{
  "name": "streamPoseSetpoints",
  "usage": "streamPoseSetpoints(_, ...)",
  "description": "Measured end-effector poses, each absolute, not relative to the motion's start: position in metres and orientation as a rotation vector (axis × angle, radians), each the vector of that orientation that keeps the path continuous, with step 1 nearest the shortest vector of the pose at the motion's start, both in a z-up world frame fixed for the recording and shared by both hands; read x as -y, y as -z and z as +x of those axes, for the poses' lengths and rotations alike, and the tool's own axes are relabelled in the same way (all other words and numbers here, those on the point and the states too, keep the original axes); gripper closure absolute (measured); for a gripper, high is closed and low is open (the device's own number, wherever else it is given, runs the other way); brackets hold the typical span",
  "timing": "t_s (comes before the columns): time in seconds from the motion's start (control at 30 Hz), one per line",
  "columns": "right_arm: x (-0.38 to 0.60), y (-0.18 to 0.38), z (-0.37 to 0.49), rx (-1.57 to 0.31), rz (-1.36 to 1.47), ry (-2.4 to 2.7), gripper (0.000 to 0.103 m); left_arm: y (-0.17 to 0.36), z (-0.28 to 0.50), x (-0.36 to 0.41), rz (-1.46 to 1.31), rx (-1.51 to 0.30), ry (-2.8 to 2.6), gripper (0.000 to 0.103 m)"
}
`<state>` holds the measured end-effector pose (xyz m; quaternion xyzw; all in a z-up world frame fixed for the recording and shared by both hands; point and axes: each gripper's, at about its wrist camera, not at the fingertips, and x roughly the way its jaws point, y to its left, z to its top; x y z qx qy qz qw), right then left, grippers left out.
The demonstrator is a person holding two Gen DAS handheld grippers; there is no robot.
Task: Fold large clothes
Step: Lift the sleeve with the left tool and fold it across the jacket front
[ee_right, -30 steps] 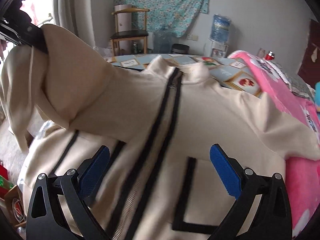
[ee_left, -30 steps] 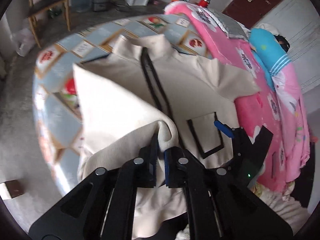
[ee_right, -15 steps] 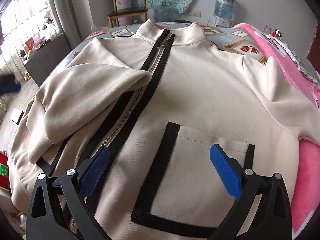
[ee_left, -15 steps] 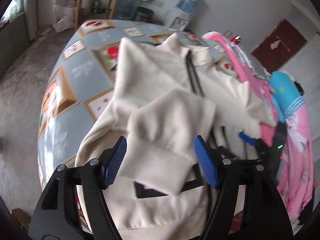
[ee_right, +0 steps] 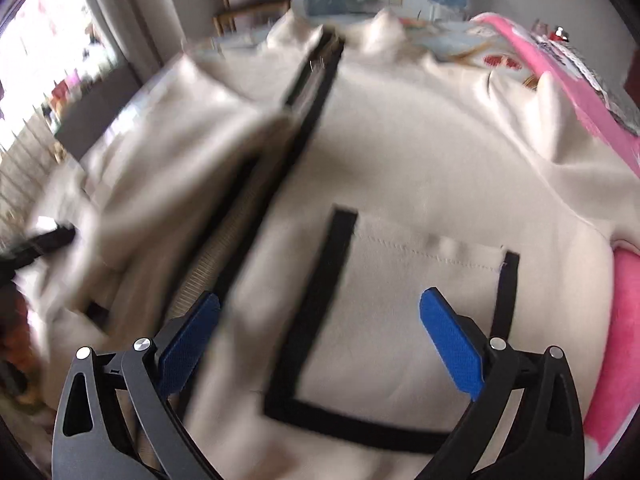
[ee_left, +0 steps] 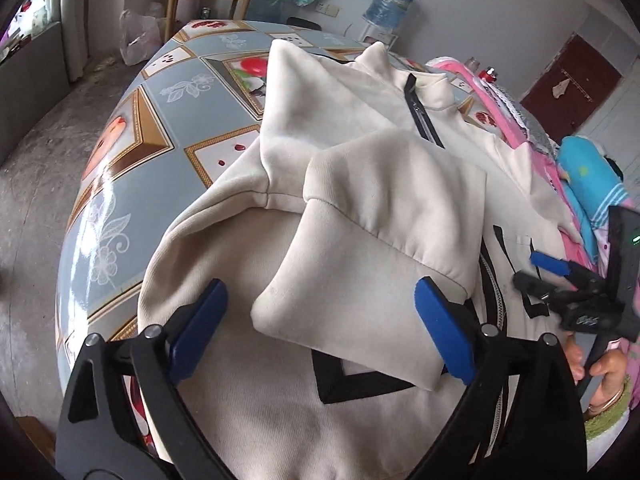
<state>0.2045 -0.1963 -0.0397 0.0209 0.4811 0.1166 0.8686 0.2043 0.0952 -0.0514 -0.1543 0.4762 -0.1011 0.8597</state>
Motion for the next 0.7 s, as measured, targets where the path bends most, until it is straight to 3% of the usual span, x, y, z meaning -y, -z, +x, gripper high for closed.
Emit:
streamPoseSetpoints(0.13, 0.18, 0.013, 0.199, -0.976, 0.283, -0.455, 0.005, 0.052, 0.204, -0.093, -0.298, -1.007, 0.242, 0.007)
streamPoseSetpoints(0.3, 0.147, 0.032, 0.215, -1.106, 0.528, -0.642, 0.006, 0.053, 0.205, -0.098, -0.328, -1.005, 0.264, 0.007)
streamPoseSetpoints(0.7, 0.123, 0.079, 0.211, -1.283, 0.697, -0.637, 0.036, 0.055, 0.204, -0.109, -0.377, -0.989, 0.347, 0.007)
